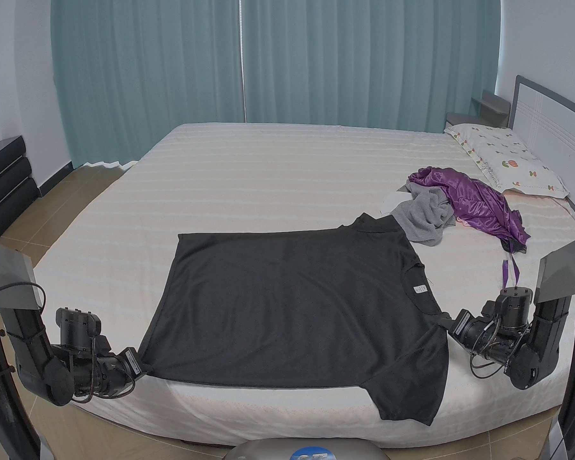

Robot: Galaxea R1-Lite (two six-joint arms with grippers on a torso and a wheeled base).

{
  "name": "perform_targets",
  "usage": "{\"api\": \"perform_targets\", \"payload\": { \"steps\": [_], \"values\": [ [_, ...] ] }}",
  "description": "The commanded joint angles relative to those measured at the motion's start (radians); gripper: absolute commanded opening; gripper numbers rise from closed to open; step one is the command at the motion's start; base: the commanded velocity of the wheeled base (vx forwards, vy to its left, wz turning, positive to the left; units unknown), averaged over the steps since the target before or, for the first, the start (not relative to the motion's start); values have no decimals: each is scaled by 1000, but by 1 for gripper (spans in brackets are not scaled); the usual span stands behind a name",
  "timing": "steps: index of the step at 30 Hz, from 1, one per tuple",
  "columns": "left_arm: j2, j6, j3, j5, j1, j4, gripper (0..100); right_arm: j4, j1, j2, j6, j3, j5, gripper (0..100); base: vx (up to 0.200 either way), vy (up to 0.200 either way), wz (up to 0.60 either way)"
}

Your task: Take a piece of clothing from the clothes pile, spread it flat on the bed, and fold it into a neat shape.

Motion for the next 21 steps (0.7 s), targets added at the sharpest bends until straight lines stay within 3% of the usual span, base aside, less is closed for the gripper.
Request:
{"api": "perform_targets", "payload": {
  "steps": [1, 14, 15, 19, 21],
  "values": [
    [-1, -1, 3, 0, 0, -1, 0, 73, 2, 6, -7, -106, 6, 0, 0, 0, 0],
    [5, -1, 2, -2, 0, 0, 0, 82, -17, 44, -13, -167, 52, 0, 0, 0, 0],
    [8, -1, 2, -2, 0, 0, 0, 73, -18, 44, -13, -164, 52, 100, 0, 0, 0],
    [13, -1, 2, -2, 0, -1, 0, 68, -44, 17, -13, -136, 56, 100, 0, 0, 0],
    [14, -1, 3, -2, 0, -1, 0, 68, -63, -26, -16, -97, 90, 100, 0, 0, 0]
  ]
}}
